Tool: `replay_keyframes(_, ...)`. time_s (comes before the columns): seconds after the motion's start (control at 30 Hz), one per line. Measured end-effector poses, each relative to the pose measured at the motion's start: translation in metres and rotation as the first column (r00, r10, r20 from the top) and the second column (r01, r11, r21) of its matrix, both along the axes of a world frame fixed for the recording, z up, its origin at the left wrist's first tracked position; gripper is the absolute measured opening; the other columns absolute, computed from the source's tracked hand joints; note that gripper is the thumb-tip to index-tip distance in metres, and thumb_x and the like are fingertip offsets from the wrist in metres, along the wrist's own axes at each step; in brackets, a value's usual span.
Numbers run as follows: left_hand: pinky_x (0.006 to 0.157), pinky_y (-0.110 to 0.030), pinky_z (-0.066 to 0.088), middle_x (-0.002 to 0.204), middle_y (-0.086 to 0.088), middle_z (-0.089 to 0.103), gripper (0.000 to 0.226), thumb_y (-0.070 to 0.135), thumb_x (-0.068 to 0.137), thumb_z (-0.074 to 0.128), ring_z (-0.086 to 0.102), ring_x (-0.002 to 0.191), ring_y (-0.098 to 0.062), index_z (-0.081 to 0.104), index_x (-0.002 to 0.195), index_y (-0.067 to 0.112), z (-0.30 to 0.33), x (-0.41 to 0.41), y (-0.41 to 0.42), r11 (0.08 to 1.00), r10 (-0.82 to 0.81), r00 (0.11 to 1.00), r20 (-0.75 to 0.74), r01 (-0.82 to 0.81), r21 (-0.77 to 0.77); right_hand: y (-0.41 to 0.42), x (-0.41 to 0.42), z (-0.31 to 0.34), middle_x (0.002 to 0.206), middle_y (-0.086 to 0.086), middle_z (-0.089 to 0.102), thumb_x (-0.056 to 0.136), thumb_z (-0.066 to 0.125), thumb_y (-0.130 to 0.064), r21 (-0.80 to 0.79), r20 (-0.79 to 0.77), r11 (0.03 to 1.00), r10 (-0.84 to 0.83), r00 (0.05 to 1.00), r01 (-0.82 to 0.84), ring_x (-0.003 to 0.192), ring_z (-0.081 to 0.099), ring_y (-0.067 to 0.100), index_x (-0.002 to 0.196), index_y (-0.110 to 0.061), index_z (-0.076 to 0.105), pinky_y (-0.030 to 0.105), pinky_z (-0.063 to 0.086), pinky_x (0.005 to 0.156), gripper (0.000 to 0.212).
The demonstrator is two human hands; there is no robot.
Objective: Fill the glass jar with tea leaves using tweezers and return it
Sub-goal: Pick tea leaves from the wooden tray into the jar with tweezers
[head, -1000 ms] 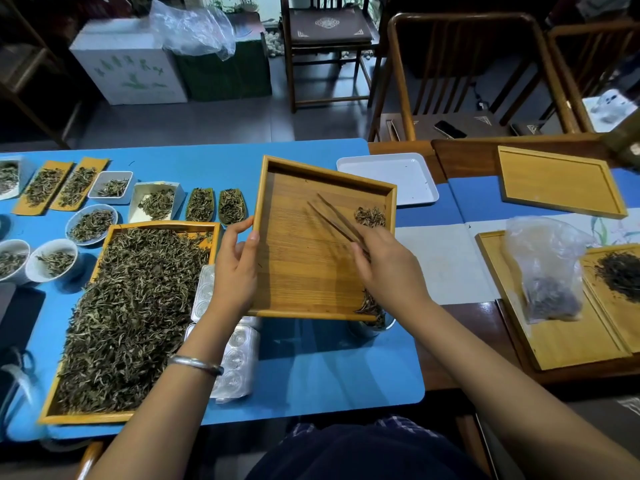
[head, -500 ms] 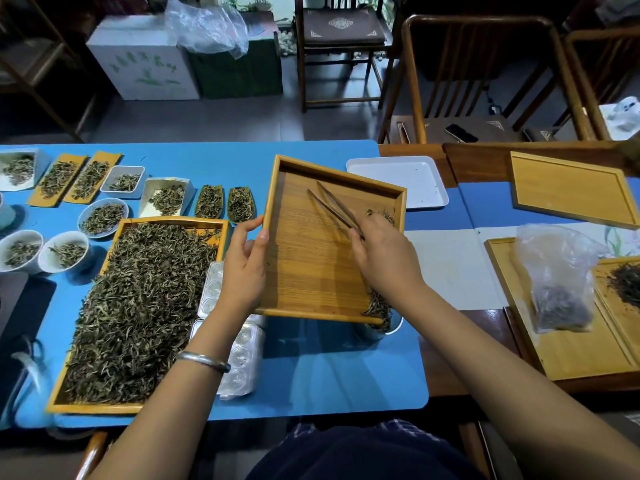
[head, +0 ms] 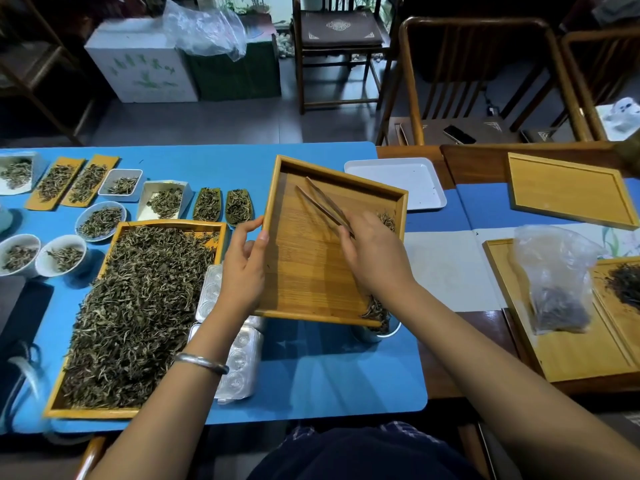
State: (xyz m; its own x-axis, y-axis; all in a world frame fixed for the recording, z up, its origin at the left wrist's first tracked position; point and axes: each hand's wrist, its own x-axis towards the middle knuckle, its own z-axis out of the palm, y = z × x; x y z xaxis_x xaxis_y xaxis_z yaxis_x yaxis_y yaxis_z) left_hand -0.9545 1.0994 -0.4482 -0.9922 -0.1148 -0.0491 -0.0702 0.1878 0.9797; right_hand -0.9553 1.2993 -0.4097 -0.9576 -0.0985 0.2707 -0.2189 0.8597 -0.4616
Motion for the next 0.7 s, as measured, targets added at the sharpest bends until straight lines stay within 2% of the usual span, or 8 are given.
replay_keyframes(0.1, 0.066, -0.053, 0.049, 0.093, -0.03, 0.064, 0.022, 0.035, 0.101, 0.045, 0.055, 0.077, -0.025, 0.052, 0.121, 0.029, -0.003, -0.002, -0.001, 1.0, 0.001, 1.0, 0.009, -0.001, 0.003, 0.005, 0.006, -0.005, 0.112, 0.009, 0.061, 0.098, 0.047, -0.021, 0.002, 0.011, 1.0, -0.019, 1.0, 0.019, 0.093, 0.061, 0.026, 0.129, -0.01, 0.053, 0.035, 0.052, 0.07, 0.033)
replay_keyframes(0.17, 0.067, -0.048, 0.045, 0.091, -0.023, 0.062, 0.022, 0.033, 0.101, 0.045, 0.053, 0.078, -0.026, 0.052, 0.121, 0.028, -0.007, -0.002, -0.002, 0.999, 0.004, 1.0, 0.016, -0.004, 0.034, 0.016, 0.018, -0.014, 0.112, 0.008, 0.059, 0.099, 0.046, -0.022, 0.017, 0.055, 0.999, -0.041, 0.998, 0.04, 0.091, 0.061, 0.025, 0.132, -0.013, 0.049, 0.036, 0.051, 0.069, 0.035)
replay_keyframes(0.37, 0.07, -0.044, 0.041, 0.09, -0.019, 0.059, 0.019, 0.031, 0.102, 0.045, 0.052, 0.079, -0.026, 0.052, 0.119, 0.029, -0.009, -0.001, -0.004, 0.998, 0.013, 0.999, 0.031, -0.015, 0.069, 0.052, 0.073, -0.04, 0.11, 0.01, 0.056, 0.098, 0.046, -0.022, 0.029, 0.241, 0.991, -0.136, 0.961, 0.133, 0.089, 0.061, 0.033, 0.13, -0.011, 0.047, 0.046, 0.051, 0.067, 0.034)
replay_keyframes(0.57, 0.07, -0.044, 0.044, 0.09, -0.025, 0.062, 0.015, 0.03, 0.102, 0.044, 0.055, 0.078, -0.028, 0.052, 0.115, 0.032, -0.006, 0.0, -0.002, 0.998, 0.012, 1.0, 0.014, -0.013, 0.062, 0.059, 0.112, -0.051, 0.1, 0.012, 0.061, 0.093, 0.056, -0.014, 0.039, 0.272, 0.988, -0.152, 0.95, 0.147, 0.078, 0.063, 0.034, 0.12, -0.007, 0.054, 0.044, 0.05, 0.055, 0.028)
replay_keyframes(0.7, 0.071, -0.044, 0.045, 0.09, -0.02, 0.062, 0.019, 0.028, 0.102, 0.043, 0.055, 0.079, -0.028, 0.05, 0.12, 0.024, -0.007, 0.0, -0.003, 0.998, 0.015, 1.0, 0.015, -0.016, 0.064, 0.06, 0.126, -0.055, 0.102, 0.012, 0.063, 0.091, 0.058, -0.014, 0.04, 0.293, 0.986, -0.168, 0.941, 0.164, 0.075, 0.065, 0.034, 0.12, -0.007, 0.056, 0.044, 0.052, 0.053, 0.03)
